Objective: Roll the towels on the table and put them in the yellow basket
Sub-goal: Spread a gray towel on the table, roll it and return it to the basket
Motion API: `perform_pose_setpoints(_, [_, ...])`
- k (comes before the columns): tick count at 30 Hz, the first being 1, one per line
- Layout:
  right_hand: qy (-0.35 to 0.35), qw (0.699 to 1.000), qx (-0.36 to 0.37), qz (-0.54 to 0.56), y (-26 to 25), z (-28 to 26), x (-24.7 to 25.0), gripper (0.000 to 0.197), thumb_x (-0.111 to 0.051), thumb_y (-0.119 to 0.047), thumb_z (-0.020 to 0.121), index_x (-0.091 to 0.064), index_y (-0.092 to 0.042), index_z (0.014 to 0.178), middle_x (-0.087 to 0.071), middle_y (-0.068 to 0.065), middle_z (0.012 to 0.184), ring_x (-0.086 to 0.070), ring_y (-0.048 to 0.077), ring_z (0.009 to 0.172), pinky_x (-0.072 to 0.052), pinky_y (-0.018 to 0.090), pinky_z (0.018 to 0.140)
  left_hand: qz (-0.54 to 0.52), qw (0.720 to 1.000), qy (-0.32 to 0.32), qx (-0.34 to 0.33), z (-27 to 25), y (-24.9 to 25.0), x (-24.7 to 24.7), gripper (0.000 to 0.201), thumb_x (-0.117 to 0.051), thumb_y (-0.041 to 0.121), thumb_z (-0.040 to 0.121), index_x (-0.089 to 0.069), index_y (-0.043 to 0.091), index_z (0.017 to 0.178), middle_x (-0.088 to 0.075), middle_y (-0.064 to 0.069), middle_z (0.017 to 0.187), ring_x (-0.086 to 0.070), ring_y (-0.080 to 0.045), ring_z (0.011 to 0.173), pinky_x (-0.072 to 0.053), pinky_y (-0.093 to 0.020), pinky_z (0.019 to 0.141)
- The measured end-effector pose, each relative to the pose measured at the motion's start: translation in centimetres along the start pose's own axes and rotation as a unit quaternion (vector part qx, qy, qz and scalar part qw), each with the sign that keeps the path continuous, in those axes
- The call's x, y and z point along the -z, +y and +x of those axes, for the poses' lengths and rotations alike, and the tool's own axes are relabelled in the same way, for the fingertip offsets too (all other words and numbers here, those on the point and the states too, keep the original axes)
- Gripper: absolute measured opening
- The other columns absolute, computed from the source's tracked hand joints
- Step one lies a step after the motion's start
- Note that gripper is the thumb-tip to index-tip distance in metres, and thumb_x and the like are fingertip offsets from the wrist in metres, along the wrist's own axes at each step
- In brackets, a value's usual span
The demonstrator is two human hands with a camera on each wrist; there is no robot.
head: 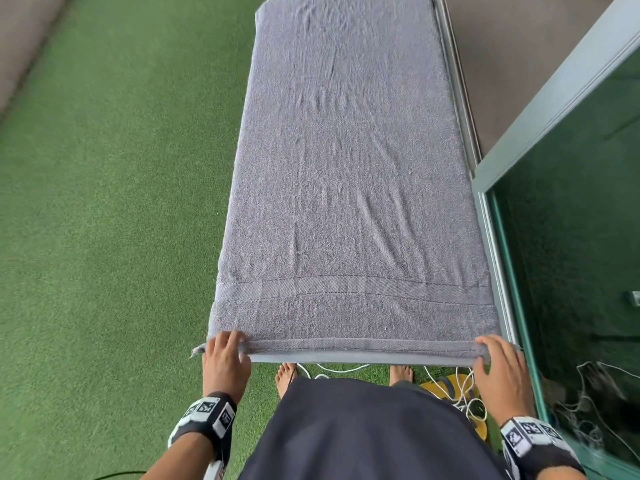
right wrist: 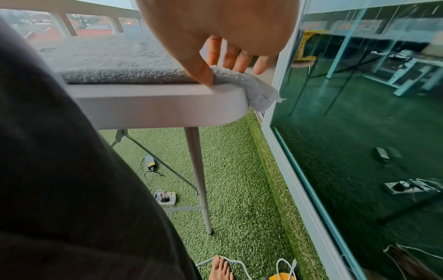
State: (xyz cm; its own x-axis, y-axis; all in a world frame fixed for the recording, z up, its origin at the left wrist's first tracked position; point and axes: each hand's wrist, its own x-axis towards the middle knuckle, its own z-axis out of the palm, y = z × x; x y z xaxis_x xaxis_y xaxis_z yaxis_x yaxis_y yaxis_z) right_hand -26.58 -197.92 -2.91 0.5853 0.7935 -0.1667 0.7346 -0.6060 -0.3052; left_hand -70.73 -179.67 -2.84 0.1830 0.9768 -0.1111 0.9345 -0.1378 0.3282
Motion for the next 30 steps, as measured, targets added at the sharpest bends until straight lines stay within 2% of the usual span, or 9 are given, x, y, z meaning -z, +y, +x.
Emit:
perform_pose_setpoints(4, [0.011,0.999,-0.026,0.03,0.1,1.2,0.3,0.025,-0.066,0.002,0.082,-0.069,-0.008,0.104,-0.064,0.008,0.114,-0.053,0.03,0.107,-0.047,0.047,0.09,-0.026,0.998,0.021,0.058,0.7,-0.8,0.5,0.029,-0.071,-0.011,0.068,-0.068,0.009,0.09,-0.066,-0.008,0.085,-0.051,-0.029,0.077,-0.045,-0.041,0.071])
perform_pose_setpoints(8, [0.038,0.998,0.003,0.045,-0.1,1.5,0.7,0.021,-0.066,0.006,0.083,-0.073,-0.003,0.101,-0.07,0.013,0.103,-0.059,0.032,0.096,-0.047,0.046,0.086,-0.04,0.997,0.023,0.054,1.2,-1.1,1.1,0.025,-0.067,-0.01,0.075,-0.075,0.012,0.085,-0.071,-0.007,0.082,-0.058,-0.028,0.072,-0.045,-0.039,0.069])
perform_pose_setpoints(11, [0.038,0.999,0.017,0.022,0.2,1.5,1.2,0.021,-0.068,0.003,0.083,-0.075,-0.007,0.099,-0.073,0.009,0.1,-0.06,0.03,0.094,-0.046,0.045,0.088,-0.012,1.0,0.01,0.018,1.0,-1.6,1.6,0.014,-0.059,0.011,0.08,-0.071,0.017,0.075,-0.065,0.002,0.071,-0.054,-0.021,0.065,-0.04,-0.037,0.067])
perform_pose_setpoints(15, [0.027,0.999,0.024,-0.021,0.7,1.4,1.1,0.014,-0.07,-0.004,0.082,-0.075,-0.016,0.087,-0.073,0.003,0.089,-0.057,0.026,0.085,-0.037,0.043,0.086,0.061,0.998,-0.024,0.002,1.6,-1.9,2.0,0.029,-0.038,0.031,0.085,-0.062,0.022,0.071,-0.059,0.009,0.069,-0.05,-0.016,0.069,-0.036,-0.041,0.08])
perform_pose_setpoints(19, [0.018,0.999,0.001,-0.047,-0.1,1.9,1.0,0.012,-0.064,-0.01,0.086,-0.064,-0.022,0.088,-0.064,0.002,0.091,-0.049,0.023,0.086,-0.03,0.043,0.091,0.108,0.991,-0.06,0.047,3.3,-1.7,2.2,0.012,-0.046,0.013,0.087,-0.047,0.025,0.09,-0.053,0.008,0.078,-0.047,-0.016,0.079,-0.022,-0.04,0.087])
perform_pose_setpoints(21, [0.035,0.998,-0.024,-0.044,-0.6,2.3,1.2,0.016,-0.067,-0.012,0.082,-0.063,-0.021,0.095,-0.058,0.007,0.103,-0.048,0.028,0.096,-0.029,0.042,0.09,0.132,0.988,-0.052,0.061,3.8,-1.4,2.1,0.031,-0.057,0.004,0.077,-0.047,0.024,0.099,-0.048,0.005,0.084,-0.044,-0.017,0.081,-0.023,-0.041,0.086])
perform_pose_setpoints(23, [0.032,0.999,-0.037,-0.017,-1.2,2.7,1.8,0.015,-0.068,-0.008,0.081,-0.062,-0.016,0.092,-0.056,0.01,0.103,-0.047,0.027,0.091,-0.036,0.037,0.079,0.117,0.99,-0.041,0.064,3.9,-0.6,2.1,0.033,-0.057,-0.003,0.072,-0.049,0.019,0.096,-0.047,0.001,0.084,-0.042,-0.018,0.076,-0.031,-0.04,0.081])
perform_pose_setpoints(26, [-0.022,0.999,-0.012,0.033,-1.4,2.7,1.3,0.019,-0.065,0.004,0.084,-0.058,-0.013,0.078,-0.052,0.003,0.086,-0.044,0.017,0.071,-0.03,0.022,0.056,0.006,0.995,-0.069,0.066,3.9,0.2,1.6,0.02,-0.051,-0.01,0.08,-0.047,0.009,0.086,-0.049,-0.004,0.081,-0.044,-0.019,0.063,-0.04,-0.032,0.061])
perform_pose_setpoints(30, [-0.02,1.0,0.012,-0.004,-0.5,1.9,0.3,0.031,-0.072,0.007,0.068,-0.06,-0.014,0.088,-0.051,0.002,0.093,-0.045,0.023,0.086,-0.04,0.035,0.07,0.0,0.997,-0.066,0.049,3.0,0.0,0.6,0.026,-0.061,-0.006,0.072,-0.047,0.011,0.087,-0.044,-0.001,0.085,-0.039,-0.019,0.074,-0.042,-0.033,0.069])
